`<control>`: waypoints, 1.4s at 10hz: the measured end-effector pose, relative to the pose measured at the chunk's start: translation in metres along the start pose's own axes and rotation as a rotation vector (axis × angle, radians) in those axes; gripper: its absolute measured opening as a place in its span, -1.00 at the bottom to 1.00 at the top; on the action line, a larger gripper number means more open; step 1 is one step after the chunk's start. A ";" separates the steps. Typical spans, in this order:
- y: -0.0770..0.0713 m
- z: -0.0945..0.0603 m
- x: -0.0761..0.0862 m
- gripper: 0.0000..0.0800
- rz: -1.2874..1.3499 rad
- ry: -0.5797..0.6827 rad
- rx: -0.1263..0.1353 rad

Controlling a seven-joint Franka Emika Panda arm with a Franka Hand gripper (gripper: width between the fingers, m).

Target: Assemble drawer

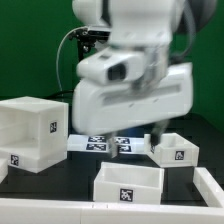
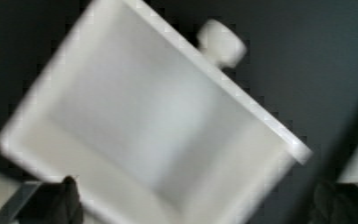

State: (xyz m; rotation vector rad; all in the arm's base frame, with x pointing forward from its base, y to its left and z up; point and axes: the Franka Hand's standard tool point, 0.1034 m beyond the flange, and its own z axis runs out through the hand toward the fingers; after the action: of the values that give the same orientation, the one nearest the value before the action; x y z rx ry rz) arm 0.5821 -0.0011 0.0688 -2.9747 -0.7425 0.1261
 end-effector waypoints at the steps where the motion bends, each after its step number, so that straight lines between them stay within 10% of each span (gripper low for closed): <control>1: 0.016 0.005 -0.004 0.62 -0.006 0.001 -0.008; 7: 0.035 0.050 -0.021 0.62 -0.001 -0.008 0.004; 11: 0.035 0.050 -0.021 -0.17 -0.002 -0.008 0.004; 13: 0.035 0.049 -0.021 -0.88 -0.009 -0.008 0.002; 14: 0.032 0.041 -0.024 -0.88 -0.087 -0.007 0.000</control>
Offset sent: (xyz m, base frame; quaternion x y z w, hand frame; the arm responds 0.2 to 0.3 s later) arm -0.0041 -0.0058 -0.0391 0.0390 0.0504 0.0043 0.9980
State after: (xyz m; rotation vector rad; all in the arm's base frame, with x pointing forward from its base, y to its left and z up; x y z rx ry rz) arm 0.5717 -0.0386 0.0261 -2.9374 -0.8718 0.1311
